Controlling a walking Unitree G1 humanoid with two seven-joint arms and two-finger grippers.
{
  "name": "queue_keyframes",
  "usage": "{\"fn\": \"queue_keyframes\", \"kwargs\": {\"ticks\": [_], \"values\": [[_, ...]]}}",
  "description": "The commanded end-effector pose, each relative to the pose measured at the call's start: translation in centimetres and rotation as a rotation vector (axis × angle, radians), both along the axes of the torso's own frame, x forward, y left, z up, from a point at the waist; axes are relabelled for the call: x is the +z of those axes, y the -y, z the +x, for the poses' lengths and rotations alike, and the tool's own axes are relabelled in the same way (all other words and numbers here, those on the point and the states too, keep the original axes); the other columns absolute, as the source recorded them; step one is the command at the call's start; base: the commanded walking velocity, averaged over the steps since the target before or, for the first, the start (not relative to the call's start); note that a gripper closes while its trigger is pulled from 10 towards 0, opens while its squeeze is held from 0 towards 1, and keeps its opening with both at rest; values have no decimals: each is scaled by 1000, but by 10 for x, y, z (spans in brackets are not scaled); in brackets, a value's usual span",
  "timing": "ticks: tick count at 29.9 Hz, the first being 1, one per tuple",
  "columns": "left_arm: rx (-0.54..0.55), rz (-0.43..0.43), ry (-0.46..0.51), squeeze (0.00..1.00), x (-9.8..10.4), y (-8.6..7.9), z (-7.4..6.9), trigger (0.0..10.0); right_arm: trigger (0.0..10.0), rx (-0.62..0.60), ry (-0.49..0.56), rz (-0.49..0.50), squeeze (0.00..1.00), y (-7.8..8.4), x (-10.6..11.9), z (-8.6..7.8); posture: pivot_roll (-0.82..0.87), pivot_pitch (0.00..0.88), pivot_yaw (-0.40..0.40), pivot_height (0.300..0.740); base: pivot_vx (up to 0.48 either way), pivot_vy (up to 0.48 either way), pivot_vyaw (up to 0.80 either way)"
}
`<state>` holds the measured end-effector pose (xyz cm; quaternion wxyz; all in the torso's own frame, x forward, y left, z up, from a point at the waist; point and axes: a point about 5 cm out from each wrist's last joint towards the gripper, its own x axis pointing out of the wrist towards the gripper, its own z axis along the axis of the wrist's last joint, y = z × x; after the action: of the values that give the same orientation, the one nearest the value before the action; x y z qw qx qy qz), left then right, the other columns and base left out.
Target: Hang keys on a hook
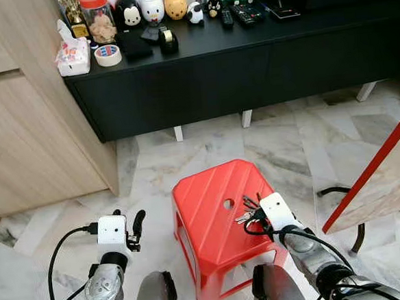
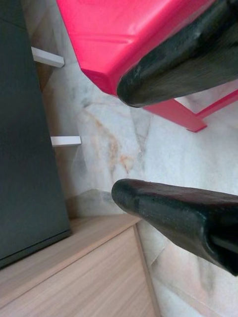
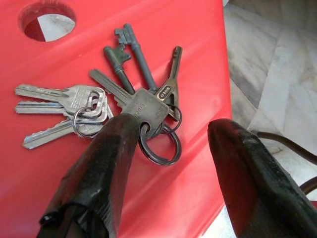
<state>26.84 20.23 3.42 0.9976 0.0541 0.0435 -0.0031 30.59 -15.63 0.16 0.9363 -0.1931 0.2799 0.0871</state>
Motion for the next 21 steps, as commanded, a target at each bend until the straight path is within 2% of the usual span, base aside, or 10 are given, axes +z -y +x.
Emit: {"fn": "queue_keyframes", "kwargs": {"ticks": [1, 15, 16, 18, 19, 21], "values": [[-4, 13, -12, 0, 0, -3, -3, 10000, 10000, -16, -22, -1, 0, 1, -2, -1, 82, 165, 10, 593, 0, 0, 0], [-13, 25, -21, 0, 0, -4, -3, 10000, 10000, -48, -58, -29, 0, 6, -8, -7, 85, 167, 18, 593, 0, 0, 0], [-14, 26, -22, 0, 0, -4, -3, 10000, 7255, -54, -58, -33, 0, 7, -8, -7, 85, 167, 18, 593, 0, 0, 0], [-14, 26, -23, 0, 0, -4, -3, 10000, 7255, -56, -58, -34, 0, 7, -8, -7, 85, 165, 19, 593, 0, 0, 0], [-15, 26, -25, 0, 0, -4, -3, 10000, 0, -59, -58, -33, 0, 7, -9, -7, 85, 165, 19, 593, 0, 0, 0], [-15, 27, -26, 0, 0, -4, -3, 10000, 0, -58, -59, -33, 0, 7, -9, -8, 85, 165, 19, 593, 0, 0, 0]]}}
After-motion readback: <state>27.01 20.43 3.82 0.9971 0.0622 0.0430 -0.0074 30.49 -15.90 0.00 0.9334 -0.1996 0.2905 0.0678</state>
